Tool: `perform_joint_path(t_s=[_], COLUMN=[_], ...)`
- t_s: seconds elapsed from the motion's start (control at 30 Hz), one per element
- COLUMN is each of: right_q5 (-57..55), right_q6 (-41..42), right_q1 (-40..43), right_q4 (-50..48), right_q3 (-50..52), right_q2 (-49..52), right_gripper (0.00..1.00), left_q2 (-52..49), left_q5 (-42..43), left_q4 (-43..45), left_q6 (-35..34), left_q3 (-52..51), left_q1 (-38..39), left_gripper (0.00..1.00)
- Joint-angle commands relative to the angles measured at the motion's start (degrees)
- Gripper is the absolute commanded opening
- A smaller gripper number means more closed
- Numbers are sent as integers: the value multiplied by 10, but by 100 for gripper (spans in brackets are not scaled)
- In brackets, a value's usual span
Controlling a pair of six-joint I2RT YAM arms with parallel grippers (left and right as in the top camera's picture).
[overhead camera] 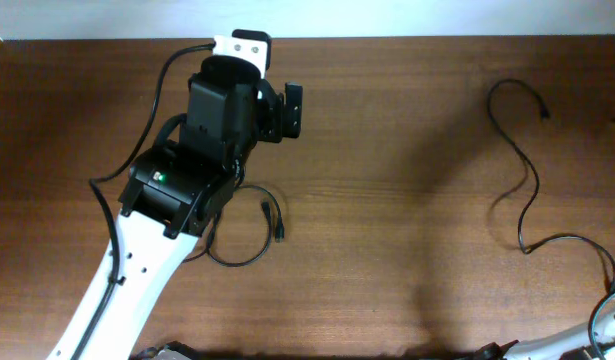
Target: Untangle cables
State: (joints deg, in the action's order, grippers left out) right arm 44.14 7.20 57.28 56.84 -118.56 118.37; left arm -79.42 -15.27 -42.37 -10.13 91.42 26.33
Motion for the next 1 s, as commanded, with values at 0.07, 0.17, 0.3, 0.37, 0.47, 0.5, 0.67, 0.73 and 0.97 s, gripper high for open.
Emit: perform_joint_path(t_s=[0.07,0.17,0.3,0.37,0.47,0.5,0.67,0.73,0.97], right_q5=[-89,-213,-284,-309,-314,-306,-187,-105,-73], right_q6=[-98,-28,71,70,68,68,65,41,4], right_q1=[-98,-180,-231,-231,-231,-231,-231,-231,-162], right_q4=[98,136,146,134,84,69,10,-6,79], right_q3=[26,67,161,218,317,335,361,325,-35], right_q2=[4,4,4,4,4,4,4,4,3], right_gripper=[99,99,84,76,64,60,4,4,4], left_q2=[-3,-3,-3,-3,-3,-3,-3,-3,-3], left_q5=[0,0,0,0,0,0,0,0,-2], left_q4=[3,5,2,0,0,0,0,0,-6], left_q6=[-9,-9,-12,-12,-12,-12,-11,-11,-11], left_q3=[7,7,7,7,7,7,7,7,7], left_q1=[2,2,2,2,2,2,2,2,2], left_gripper=[99,99,99,99,99,99,87,89,99])
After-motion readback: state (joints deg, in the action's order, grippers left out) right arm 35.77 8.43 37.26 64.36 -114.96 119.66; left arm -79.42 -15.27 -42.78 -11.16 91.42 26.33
